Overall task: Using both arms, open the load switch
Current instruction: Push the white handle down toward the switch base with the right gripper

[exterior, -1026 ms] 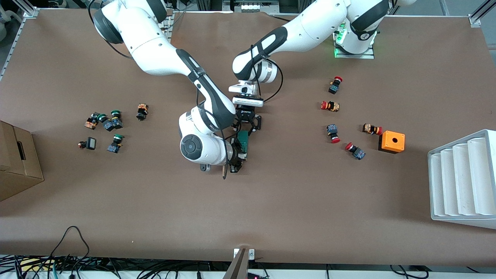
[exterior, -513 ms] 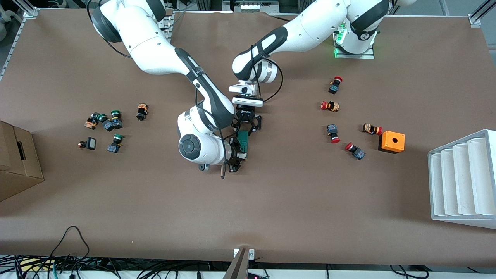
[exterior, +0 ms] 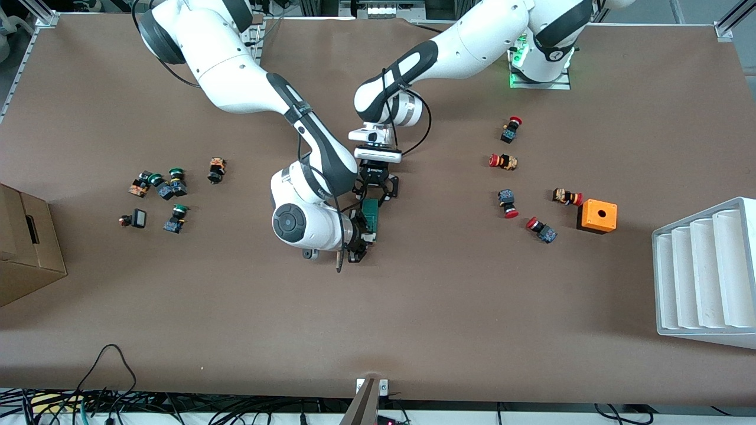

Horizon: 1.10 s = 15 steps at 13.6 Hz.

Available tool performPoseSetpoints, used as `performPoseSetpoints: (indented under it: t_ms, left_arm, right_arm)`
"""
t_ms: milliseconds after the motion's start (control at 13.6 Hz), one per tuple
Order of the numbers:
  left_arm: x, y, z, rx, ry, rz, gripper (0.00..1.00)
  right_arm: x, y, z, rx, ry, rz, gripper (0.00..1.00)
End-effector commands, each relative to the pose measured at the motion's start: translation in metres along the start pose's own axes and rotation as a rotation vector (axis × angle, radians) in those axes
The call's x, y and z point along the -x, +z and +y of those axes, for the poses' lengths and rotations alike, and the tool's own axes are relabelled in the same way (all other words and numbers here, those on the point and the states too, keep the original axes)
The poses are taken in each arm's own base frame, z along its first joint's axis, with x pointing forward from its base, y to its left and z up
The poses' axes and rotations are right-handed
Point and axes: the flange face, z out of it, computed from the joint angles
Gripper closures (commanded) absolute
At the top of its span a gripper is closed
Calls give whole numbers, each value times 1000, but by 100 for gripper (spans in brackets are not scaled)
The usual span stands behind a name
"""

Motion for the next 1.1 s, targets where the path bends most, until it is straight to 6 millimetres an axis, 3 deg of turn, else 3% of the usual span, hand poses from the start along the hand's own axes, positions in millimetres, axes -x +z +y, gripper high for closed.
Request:
performPoseSetpoints:
  t_ms: [0,1026]
  left_arm:
    - [0,5,-1,-17,-24,4,77]
    - [0,5,-1,-17,-24,4,77]
  right_arm:
    - [5,-2,17,33,10,9,75]
    - [12,-9,43,65,-17,27,75]
